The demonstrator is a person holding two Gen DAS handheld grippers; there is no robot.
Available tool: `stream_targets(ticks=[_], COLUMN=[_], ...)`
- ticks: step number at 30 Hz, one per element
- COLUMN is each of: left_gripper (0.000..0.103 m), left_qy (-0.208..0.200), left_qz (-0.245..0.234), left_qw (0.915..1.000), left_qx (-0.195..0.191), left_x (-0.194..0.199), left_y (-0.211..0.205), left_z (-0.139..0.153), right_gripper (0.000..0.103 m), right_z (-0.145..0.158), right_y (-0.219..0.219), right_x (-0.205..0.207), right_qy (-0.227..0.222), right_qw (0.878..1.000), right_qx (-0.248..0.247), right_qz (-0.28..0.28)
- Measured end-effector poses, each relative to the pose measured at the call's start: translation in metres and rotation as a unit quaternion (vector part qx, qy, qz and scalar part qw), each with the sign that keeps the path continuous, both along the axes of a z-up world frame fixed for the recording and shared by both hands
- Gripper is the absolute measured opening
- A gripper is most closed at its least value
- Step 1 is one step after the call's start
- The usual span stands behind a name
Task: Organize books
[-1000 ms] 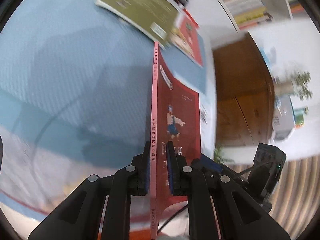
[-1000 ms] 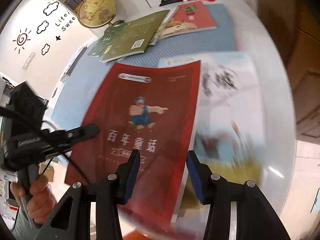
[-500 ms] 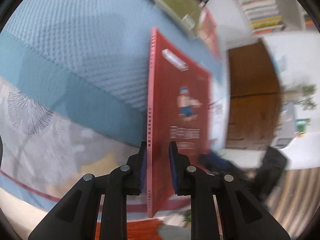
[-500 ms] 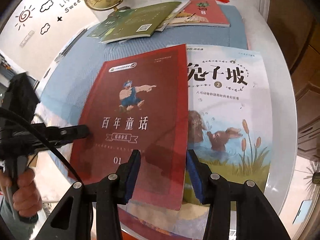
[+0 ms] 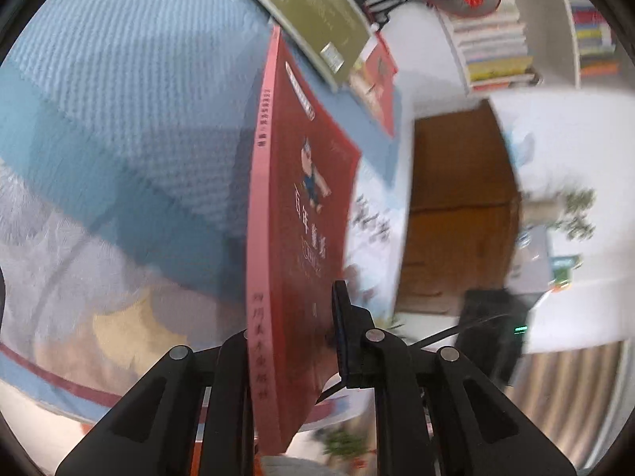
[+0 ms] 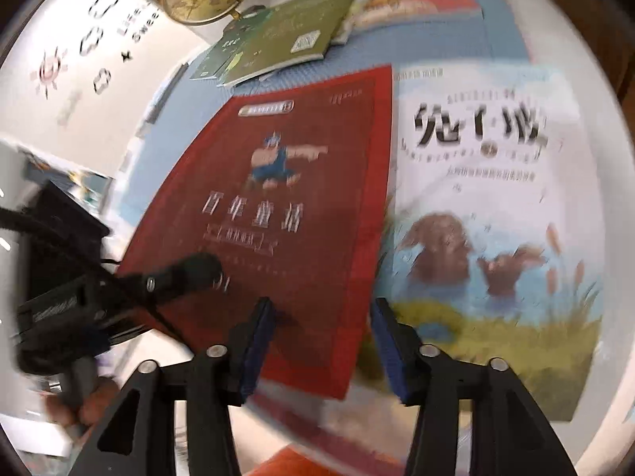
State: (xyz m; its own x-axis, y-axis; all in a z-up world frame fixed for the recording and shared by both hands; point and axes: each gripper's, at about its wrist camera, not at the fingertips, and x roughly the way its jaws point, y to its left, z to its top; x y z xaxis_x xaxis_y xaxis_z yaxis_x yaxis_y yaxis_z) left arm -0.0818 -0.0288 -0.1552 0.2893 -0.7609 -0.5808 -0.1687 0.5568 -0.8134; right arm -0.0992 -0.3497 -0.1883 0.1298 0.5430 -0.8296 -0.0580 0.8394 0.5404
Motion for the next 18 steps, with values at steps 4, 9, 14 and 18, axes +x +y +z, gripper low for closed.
stream_targets(ticks=[4, 9, 14, 18], left_gripper=[0.013, 0.013, 0.013, 0.016], left_qy=[0.002, 0.019, 0.021, 0.005], left_qz=[0.006, 0.013, 0.008, -0.017], left_qw=[0.9991, 0.9954, 0.9989, 0.997], left_qx=[-0.042, -0.093, -0.041, 0.075], left_x=[0.009, 0.012, 0.016, 0.016], left_y=[0.006, 0.007, 0.007, 0.0], left_z=[0.007, 0.002, 0.002, 0.01], right_gripper=[0.066, 0.066, 0.035, 0.023], right_z=[0.0, -0.012, -0.02, 0.0], right_y=[-0.028, -0.031, -0.015, -0.001], right_x=[0.003, 0.017, 0.027, 0.029], right_qy=[0.026, 0.053, 0.047, 0.001], right_qw=[0.996, 0.979, 0.973, 0.988], right_qx=[0.084, 0.191, 0.218, 0.15], right_qz=[-0.034, -0.051, -0.066, -0.038])
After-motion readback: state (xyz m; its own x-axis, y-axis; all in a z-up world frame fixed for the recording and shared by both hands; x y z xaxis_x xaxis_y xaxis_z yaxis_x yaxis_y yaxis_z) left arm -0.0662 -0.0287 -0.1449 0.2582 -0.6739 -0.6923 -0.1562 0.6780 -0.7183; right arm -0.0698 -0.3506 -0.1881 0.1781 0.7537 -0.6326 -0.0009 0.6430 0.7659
